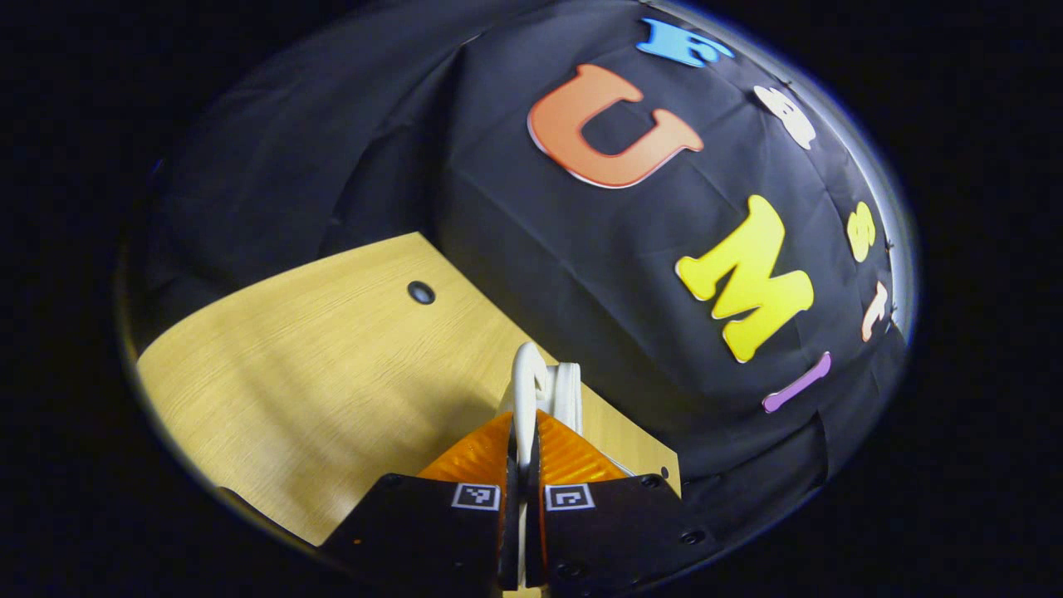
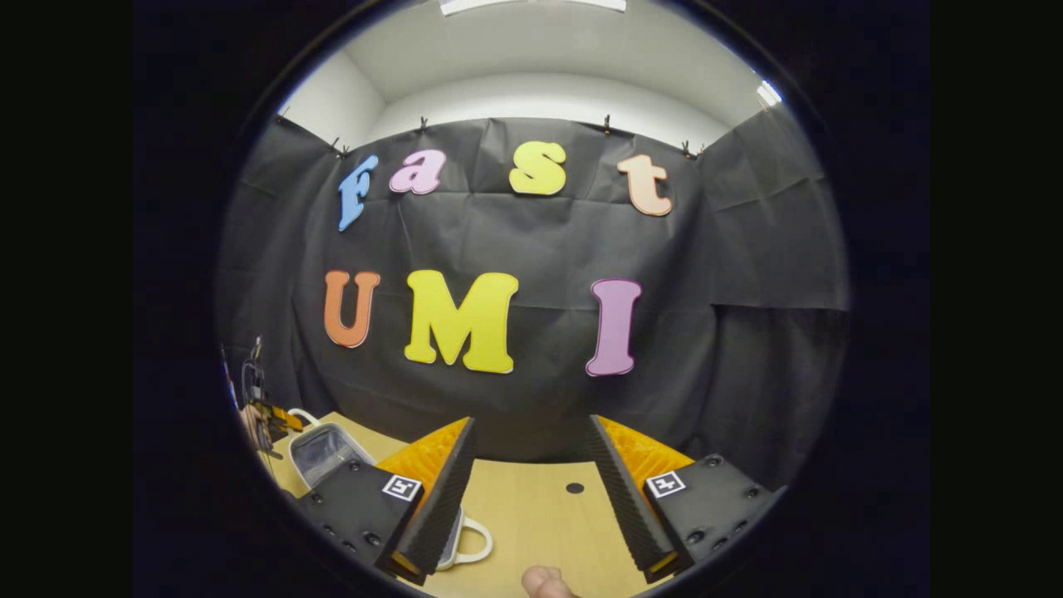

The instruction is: First open the suitcase, pack the skin care products into it, and then close the suitcase.

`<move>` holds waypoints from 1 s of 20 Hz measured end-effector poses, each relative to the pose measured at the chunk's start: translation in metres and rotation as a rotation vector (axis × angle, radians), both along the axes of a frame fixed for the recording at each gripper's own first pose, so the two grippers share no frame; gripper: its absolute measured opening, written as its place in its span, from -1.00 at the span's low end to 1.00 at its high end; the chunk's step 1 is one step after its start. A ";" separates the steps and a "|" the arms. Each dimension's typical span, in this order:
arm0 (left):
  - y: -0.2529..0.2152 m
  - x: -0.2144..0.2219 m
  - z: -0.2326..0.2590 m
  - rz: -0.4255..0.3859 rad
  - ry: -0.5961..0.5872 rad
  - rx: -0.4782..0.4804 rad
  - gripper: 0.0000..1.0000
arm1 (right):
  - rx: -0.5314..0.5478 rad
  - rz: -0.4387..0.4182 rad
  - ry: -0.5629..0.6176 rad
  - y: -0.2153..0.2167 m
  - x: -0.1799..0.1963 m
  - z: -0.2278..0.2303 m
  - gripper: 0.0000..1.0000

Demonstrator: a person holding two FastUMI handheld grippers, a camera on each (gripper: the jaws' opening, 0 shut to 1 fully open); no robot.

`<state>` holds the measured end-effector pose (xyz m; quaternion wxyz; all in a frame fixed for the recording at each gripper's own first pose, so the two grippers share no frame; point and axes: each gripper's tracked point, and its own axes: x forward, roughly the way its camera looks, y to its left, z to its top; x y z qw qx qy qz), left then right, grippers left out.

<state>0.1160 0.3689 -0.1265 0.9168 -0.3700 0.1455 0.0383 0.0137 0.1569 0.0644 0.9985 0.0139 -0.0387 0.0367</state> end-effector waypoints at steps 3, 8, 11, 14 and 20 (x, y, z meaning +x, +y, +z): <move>-0.037 0.002 0.030 -0.027 -0.046 0.075 -0.89 | -0.001 0.022 -0.007 -0.008 -0.001 0.000 0.58; -0.107 0.009 0.065 -0.118 -0.094 0.175 -0.89 | 0.003 0.041 -0.005 -0.026 0.003 -0.001 0.58; -0.151 0.007 0.076 -0.181 -0.113 0.188 -0.89 | 0.011 0.052 0.005 -0.032 0.004 -0.006 0.58; -0.195 0.010 0.076 -0.237 -0.106 0.226 -0.89 | -0.008 0.067 0.014 -0.037 0.005 -0.011 0.58; -0.277 0.023 0.064 -0.348 -0.063 0.288 -0.88 | -0.025 0.047 0.030 -0.062 0.001 -0.022 0.55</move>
